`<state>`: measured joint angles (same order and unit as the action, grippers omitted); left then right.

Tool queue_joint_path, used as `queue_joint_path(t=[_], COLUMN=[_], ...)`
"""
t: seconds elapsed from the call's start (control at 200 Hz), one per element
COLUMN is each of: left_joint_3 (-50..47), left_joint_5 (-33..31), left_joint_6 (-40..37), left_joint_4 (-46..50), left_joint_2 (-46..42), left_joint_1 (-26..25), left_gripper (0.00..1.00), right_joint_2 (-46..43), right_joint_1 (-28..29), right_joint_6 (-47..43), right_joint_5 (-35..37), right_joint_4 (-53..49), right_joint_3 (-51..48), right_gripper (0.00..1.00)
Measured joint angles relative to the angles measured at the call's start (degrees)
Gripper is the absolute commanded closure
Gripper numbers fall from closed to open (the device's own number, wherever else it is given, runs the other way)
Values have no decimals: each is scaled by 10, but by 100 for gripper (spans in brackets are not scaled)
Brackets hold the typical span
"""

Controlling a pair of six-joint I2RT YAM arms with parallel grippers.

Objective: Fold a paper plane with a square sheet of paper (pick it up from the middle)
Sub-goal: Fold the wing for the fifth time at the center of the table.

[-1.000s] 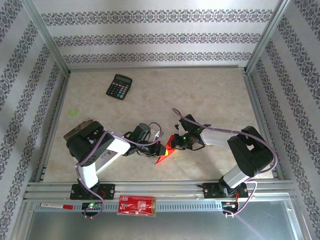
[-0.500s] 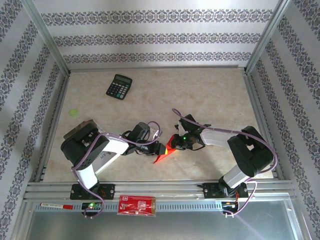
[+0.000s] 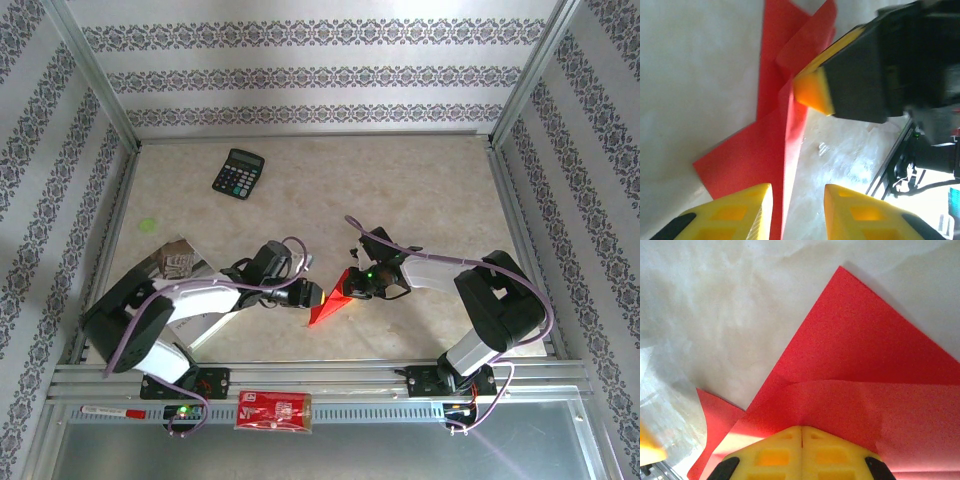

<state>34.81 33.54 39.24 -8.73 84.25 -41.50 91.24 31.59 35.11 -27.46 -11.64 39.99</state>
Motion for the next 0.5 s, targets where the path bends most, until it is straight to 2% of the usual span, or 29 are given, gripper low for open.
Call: queue_joint_path(t=[0.21,0.33,0.5], left_joint_3=[18,18,22], left_joint_5=[-54,-71,-69], left_joint_6=[-42,-61,-80], left_joint_4=[56,84,97], left_joint_2=[-22,-19,16], left_joint_1=[-53,-61,-71], left_gripper=[60,62,72], right_joint_2=[1,1,1], right_joint_1=[0,0,0], right_joint_6=[0,0,0], right_joint_5=[0,0,0], right_joint_4=[-3,-3,-4], right_joint_3=[2,2,2], right_gripper=[97,97,97])
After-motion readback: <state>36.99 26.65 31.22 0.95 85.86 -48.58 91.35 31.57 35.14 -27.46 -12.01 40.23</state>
